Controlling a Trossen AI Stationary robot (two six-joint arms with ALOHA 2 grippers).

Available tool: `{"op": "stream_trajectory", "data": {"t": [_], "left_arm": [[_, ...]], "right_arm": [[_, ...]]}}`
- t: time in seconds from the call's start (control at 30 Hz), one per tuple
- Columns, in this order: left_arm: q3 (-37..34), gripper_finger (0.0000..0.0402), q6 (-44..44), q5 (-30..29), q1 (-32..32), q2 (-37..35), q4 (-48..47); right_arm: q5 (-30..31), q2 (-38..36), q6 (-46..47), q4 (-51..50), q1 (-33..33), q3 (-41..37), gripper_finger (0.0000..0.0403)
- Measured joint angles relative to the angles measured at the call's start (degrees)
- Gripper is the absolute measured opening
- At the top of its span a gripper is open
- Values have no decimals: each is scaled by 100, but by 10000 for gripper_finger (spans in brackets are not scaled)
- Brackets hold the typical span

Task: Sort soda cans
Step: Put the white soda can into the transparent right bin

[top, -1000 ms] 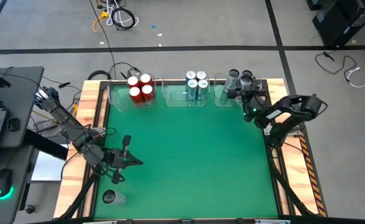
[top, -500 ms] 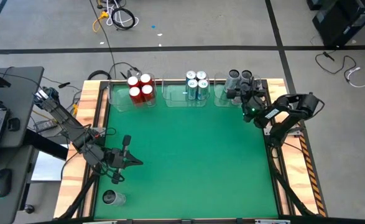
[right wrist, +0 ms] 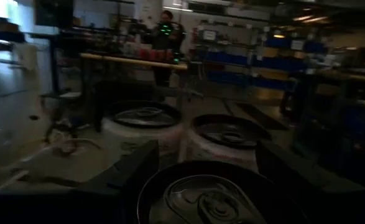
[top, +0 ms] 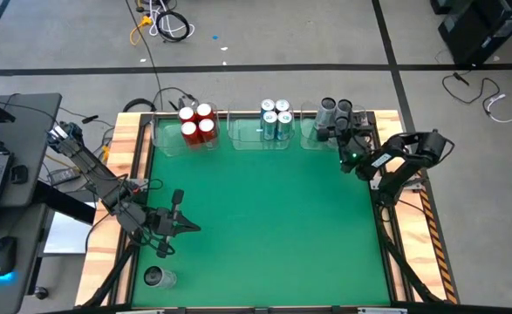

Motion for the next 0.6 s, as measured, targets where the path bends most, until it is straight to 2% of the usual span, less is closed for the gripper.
{"op": "stream_trajectory", "data": {"t": [0.23, 0.6], "left_arm": [[0, 0, 0, -1, -1, 0, 2], [0, 0, 0, 0, 0, 0, 2]], "right_arm": [[13, 0, 9, 1, -130, 0, 243], [19, -4, 52, 4, -148, 0, 292]]}}
